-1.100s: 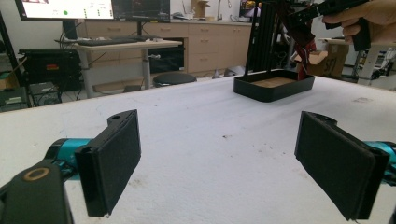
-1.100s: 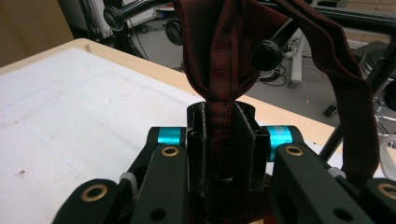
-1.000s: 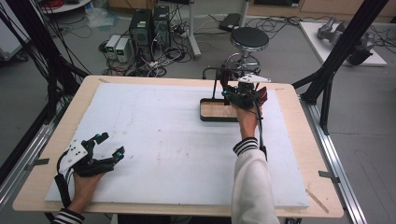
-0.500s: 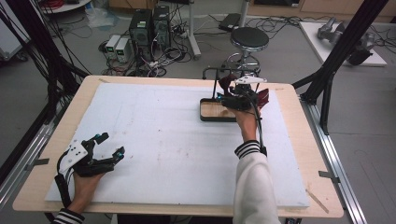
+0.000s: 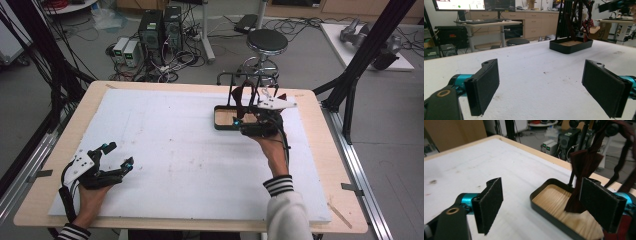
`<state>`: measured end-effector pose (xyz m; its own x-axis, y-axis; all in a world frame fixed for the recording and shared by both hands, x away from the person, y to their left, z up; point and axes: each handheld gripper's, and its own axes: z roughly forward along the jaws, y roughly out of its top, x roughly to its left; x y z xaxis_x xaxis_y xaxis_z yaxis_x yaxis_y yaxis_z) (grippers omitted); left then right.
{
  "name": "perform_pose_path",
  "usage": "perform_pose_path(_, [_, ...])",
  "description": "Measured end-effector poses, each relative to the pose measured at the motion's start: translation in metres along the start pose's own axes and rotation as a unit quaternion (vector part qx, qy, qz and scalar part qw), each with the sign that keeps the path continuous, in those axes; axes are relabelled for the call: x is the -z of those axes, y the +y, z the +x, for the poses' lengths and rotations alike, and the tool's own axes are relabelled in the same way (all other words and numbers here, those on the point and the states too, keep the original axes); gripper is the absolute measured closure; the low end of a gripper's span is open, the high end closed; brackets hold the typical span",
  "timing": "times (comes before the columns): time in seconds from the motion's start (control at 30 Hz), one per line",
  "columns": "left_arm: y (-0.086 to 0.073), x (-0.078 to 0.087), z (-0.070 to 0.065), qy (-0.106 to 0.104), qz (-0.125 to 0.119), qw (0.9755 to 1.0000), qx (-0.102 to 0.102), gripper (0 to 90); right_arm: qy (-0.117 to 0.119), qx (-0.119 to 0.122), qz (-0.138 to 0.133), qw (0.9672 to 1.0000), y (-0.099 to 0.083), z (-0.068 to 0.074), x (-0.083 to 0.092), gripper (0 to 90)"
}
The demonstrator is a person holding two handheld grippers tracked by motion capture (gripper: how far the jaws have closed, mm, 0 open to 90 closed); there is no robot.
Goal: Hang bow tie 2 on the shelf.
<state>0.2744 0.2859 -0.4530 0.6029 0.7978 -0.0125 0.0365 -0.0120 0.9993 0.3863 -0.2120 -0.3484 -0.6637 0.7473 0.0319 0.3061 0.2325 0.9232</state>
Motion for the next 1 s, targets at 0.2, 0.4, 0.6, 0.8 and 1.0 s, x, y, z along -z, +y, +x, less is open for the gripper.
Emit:
perform_pose_path(0.2, [0.0, 0.0, -0.001, 0.002, -0.002, 1.0, -0.002, 14.7, -0.006, 0.008, -0.045, 0.9989, -0.027, 0.018, 0.044, 13.1])
perform_pose_path(0.4, [0.0, 0.001, -0.001, 0.004, -0.005, 1.0, -0.002, 14.6, -0.024, 0.012, -0.087, 0.9958, -0.07, 0.028, 0.084, 12.1])
perform_pose_path(0.6, [0.0, 0.001, -0.001, 0.005, -0.007, 1.0, -0.004, 14.6, -0.049, 0.003, -0.121, 0.9914, -0.112, 0.033, 0.105, 12.1])
perform_pose_path(0.8, [-0.001, 0.002, -0.002, 0.008, -0.012, 0.9999, -0.005, 14.5, -0.083, -0.008, -0.153, 0.9848, -0.143, 0.034, 0.113, 12.1])
perform_pose_path(1.0, [-0.001, 0.003, -0.003, 0.009, -0.015, 0.9998, -0.008, 14.4, -0.106, -0.009, -0.167, 0.9801, -0.154, 0.031, 0.109, 12.0])
